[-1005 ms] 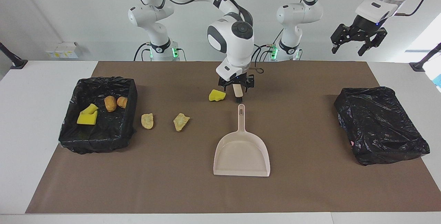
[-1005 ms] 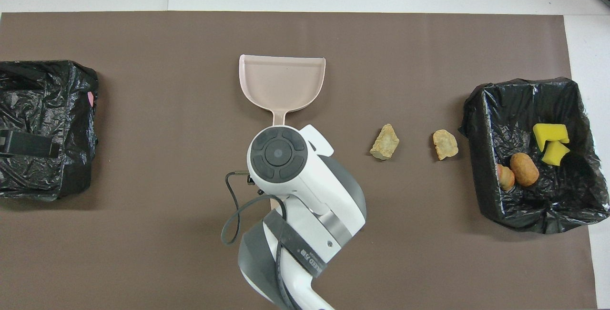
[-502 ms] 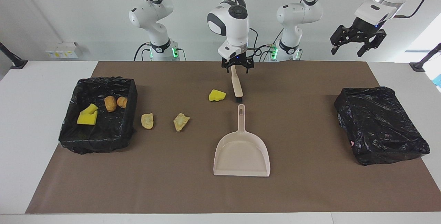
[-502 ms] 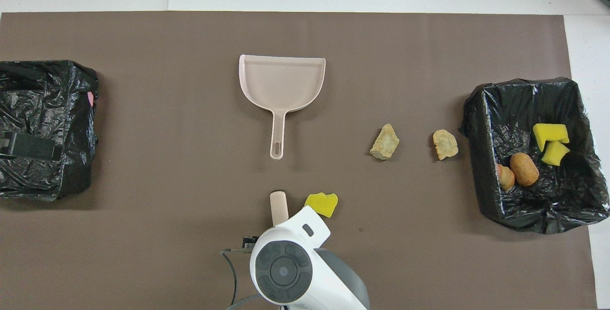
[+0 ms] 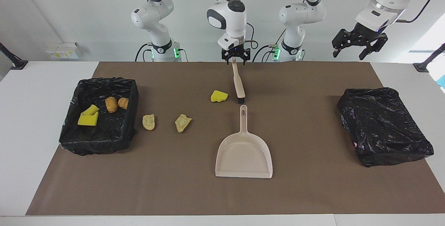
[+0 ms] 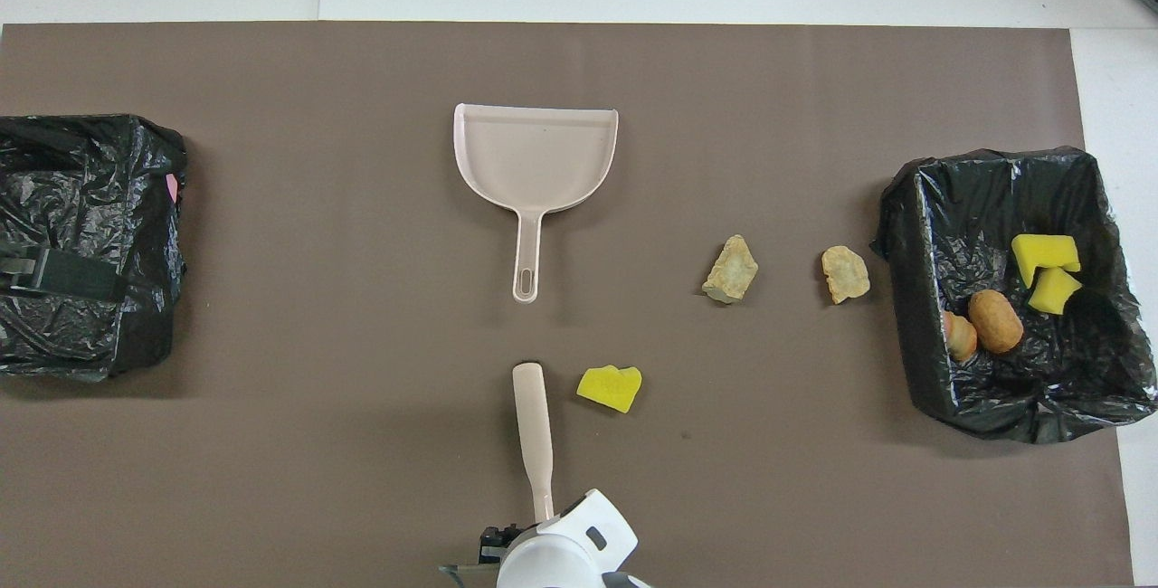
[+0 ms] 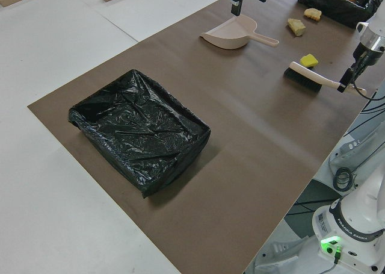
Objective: Sweep and dump trash in bin
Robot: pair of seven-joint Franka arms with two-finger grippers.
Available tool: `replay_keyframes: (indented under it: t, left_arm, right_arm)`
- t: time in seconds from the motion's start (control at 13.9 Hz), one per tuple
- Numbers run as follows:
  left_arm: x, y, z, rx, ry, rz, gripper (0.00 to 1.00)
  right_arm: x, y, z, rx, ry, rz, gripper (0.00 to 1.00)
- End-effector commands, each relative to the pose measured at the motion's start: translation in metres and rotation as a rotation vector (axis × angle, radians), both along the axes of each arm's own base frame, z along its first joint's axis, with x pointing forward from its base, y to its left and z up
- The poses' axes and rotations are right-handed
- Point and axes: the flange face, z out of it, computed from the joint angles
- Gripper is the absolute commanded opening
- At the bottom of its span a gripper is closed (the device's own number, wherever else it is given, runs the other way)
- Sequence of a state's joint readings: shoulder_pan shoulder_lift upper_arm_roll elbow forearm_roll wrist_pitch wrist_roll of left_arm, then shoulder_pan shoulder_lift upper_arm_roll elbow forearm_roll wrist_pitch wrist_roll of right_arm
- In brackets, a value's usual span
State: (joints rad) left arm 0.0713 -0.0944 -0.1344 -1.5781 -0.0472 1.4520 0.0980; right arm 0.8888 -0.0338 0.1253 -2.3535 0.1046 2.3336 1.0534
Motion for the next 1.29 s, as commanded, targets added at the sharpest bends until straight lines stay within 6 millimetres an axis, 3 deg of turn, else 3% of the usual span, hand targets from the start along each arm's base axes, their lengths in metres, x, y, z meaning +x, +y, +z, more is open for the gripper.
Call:
replay_keyframes:
  t: [0.0, 0.22, 0.43, 0.65, 0.93, 1.08, 1.22]
  left_arm:
    - [-0.001, 0.000, 0.006, 0.012, -0.014, 0.002, 1.00]
    - [-0.007, -0.003, -0.002, 0.014, -0.002, -0.005, 1.00]
    - [-0.007, -0.003, -0.002, 0.015, -0.003, -0.004, 1.00]
    - [-0.007, -0.004, -0.002, 0.015, -0.003, -0.006, 1.00]
    - [-0.005, -0.006, -0.002, 0.014, -0.017, -0.002, 1.00]
    - [0.002, -0.024, -0.006, 0.008, -0.044, -0.032, 1.00]
    - [0.012, -0.061, -0.022, -0.001, -0.073, 0.003, 1.00]
  right_arm:
    - [-0.005, -0.004, 0.001, 0.022, 0.002, -0.021, 0.61]
    - [-0.006, -0.004, 0.000, 0.020, 0.004, -0.018, 0.34]
    - [-0.003, -0.003, 0.000, 0.017, 0.006, -0.005, 0.00]
    - [0.007, -0.006, 0.013, -0.020, 0.041, -0.011, 0.00]
    - [0.035, -0.031, 0.076, -0.054, 0.074, -0.061, 0.00]
    - [0.059, -0.060, 0.102, -0.044, 0.055, -0.083, 0.00]
    - [0.088, -0.086, 0.113, -0.092, 0.062, -0.115, 0.00]
